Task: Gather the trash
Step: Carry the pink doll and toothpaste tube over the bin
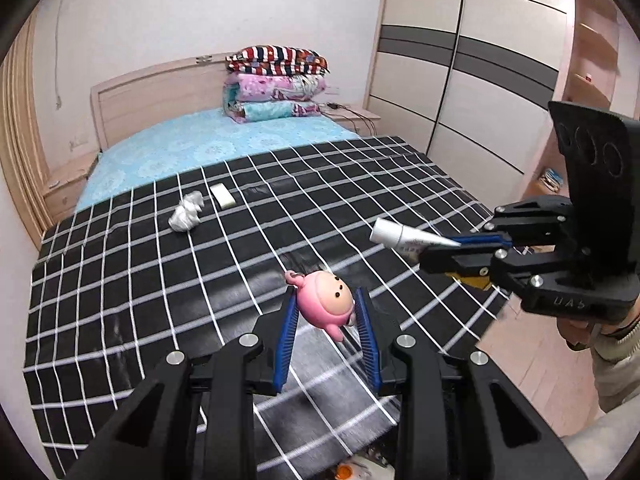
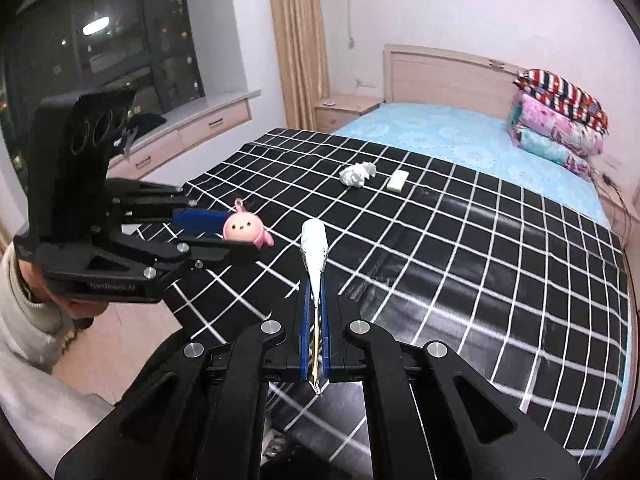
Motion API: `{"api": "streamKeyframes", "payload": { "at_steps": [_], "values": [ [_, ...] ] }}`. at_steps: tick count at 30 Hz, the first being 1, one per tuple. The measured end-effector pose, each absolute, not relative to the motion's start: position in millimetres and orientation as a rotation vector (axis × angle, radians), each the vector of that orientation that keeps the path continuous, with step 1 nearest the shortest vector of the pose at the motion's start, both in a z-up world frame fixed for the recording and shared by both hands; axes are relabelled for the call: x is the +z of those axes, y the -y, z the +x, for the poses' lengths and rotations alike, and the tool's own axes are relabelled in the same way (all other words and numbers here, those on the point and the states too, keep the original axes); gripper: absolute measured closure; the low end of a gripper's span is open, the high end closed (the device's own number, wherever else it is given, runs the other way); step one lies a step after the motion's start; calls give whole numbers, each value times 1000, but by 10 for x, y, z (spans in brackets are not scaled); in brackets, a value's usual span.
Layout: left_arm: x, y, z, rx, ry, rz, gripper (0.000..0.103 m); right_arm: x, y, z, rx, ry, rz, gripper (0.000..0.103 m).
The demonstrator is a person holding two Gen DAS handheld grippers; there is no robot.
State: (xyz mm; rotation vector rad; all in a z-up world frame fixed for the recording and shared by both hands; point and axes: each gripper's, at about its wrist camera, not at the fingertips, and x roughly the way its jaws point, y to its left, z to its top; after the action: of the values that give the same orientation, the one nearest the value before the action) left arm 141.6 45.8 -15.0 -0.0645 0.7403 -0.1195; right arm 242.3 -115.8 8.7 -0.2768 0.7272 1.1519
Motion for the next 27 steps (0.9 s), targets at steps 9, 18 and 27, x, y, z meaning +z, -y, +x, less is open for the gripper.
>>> {"api": "streamKeyframes", "payload": {
  "at_steps": [9, 18, 27],
  "values": [
    [-361, -305, 1050, -160, -767, -90, 75, -150, 1458, 2130, 1171, -828, -178, 98],
    [-612, -138, 759, -187, -819, -87, 75, -484, 1624, 1800, 1132, -892, -214, 98],
    [-1201, 50, 620, -223, -939, -114, 75, -1069, 1680, 1590, 1135, -1046, -226, 98]
  ]
}}
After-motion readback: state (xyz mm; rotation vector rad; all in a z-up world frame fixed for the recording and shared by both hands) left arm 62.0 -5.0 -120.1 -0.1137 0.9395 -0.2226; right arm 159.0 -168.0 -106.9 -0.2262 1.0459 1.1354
